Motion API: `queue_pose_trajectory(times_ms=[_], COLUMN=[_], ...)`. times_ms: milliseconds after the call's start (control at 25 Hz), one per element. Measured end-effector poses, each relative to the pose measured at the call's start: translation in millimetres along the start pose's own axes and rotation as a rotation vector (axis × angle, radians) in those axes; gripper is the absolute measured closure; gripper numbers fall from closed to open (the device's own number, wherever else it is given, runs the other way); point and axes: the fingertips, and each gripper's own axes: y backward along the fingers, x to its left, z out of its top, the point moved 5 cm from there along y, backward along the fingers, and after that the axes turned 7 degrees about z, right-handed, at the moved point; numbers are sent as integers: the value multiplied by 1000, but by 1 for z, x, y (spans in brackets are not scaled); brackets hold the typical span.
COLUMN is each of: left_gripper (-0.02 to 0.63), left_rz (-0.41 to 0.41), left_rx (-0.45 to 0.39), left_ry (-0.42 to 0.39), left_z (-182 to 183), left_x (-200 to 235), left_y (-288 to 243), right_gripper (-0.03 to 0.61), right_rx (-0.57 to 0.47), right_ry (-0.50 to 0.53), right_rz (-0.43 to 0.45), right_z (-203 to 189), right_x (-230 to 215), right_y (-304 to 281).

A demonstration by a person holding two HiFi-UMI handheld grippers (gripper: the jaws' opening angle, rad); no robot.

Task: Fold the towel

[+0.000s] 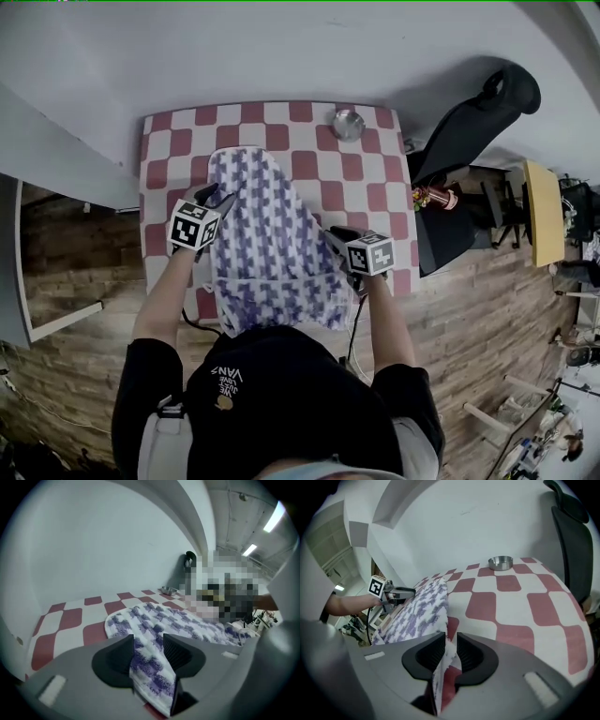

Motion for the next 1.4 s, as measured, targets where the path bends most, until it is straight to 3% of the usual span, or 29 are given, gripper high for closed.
queue_pose_trajectory(times_ms=[200, 360, 520, 600, 720, 840, 1000, 1160, 1280, 1400], left_gripper=[443, 443, 445, 445, 458, 572, 592, 592, 592, 592], left_rz=[0, 3, 17, 30, 33, 20, 17, 26, 35, 40], left_rx=[75, 119, 139, 161, 205, 241, 202, 161, 189, 223], left_ry=[-43, -76, -92, -107, -144, -181, -179, -192, -196, -190], left_z=[-14, -20, -23, -25, -30, -36, -40, -51, -72, -90], left_x=[-2, -3, -3, -3, -5, -13, -28, -46, -53, -55], left_y=[-8, -10, -9, -8, -1, 5, 29, 69, 89, 102], right_gripper=[497, 495, 487, 541, 552, 557, 557, 558, 557, 544], right_rx=[-1, -61, 37, 53, -9, -127, -212, -197, -129, -63], right_ry=[-34, -85, -59, -48, -32, -19, 19, 17, -43, -30], right_rz=[55, 105, 150, 173, 163, 126, 106, 69, 98, 89], right_z=[-2, 4, -4, -5, 0, 3, -9, -33, -52, -52], right_x=[0, -2, 0, 3, 7, 12, 28, 29, 23, 21], right_y=[0, 5, -6, -7, 5, 34, 70, 83, 73, 60])
